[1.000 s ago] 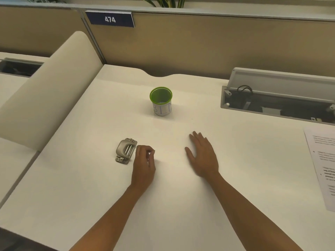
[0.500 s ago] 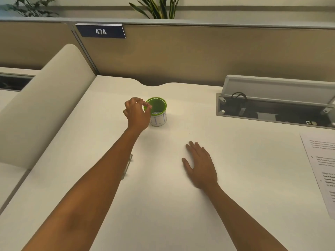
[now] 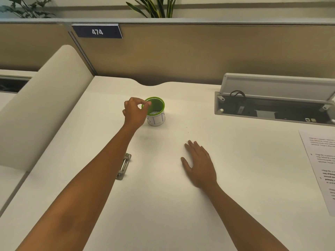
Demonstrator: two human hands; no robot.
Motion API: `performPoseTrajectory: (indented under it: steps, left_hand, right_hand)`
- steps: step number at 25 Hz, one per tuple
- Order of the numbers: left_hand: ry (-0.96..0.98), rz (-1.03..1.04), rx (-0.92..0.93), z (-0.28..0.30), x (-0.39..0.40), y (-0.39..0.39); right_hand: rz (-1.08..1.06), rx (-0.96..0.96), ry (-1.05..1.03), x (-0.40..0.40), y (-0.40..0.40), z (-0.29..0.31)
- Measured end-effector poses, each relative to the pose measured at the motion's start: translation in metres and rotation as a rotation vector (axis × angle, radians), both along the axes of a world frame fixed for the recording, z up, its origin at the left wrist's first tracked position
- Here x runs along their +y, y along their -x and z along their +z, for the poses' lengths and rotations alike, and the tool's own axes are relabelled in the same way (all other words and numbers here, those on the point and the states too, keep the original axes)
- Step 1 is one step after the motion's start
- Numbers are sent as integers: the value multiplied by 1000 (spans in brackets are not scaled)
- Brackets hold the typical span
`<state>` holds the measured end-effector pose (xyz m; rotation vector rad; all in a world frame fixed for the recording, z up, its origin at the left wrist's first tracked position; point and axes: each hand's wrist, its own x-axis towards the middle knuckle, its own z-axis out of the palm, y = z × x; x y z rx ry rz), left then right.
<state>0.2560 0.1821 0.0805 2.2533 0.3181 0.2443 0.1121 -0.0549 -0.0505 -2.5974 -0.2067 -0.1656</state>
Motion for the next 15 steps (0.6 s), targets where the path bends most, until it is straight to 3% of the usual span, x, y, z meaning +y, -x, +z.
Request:
performPoseTrajectory:
  steps: [5,9,11,15]
  left_hand:
    - [50,-29,-87,0,5,13]
    - [182,110,-237,-8,-4,36]
    - [150,165,-254,-32,-20,63]
    - [-38,-80,188,-89,-47,104]
  right_hand:
    - [-4,-19,-16,0,0,-2]
    - [-9,-11,-32,0,-1,-1]
    - [-6,-8,-32,0,-1,0]
    - [-6,15,-95,-1,-6,3]
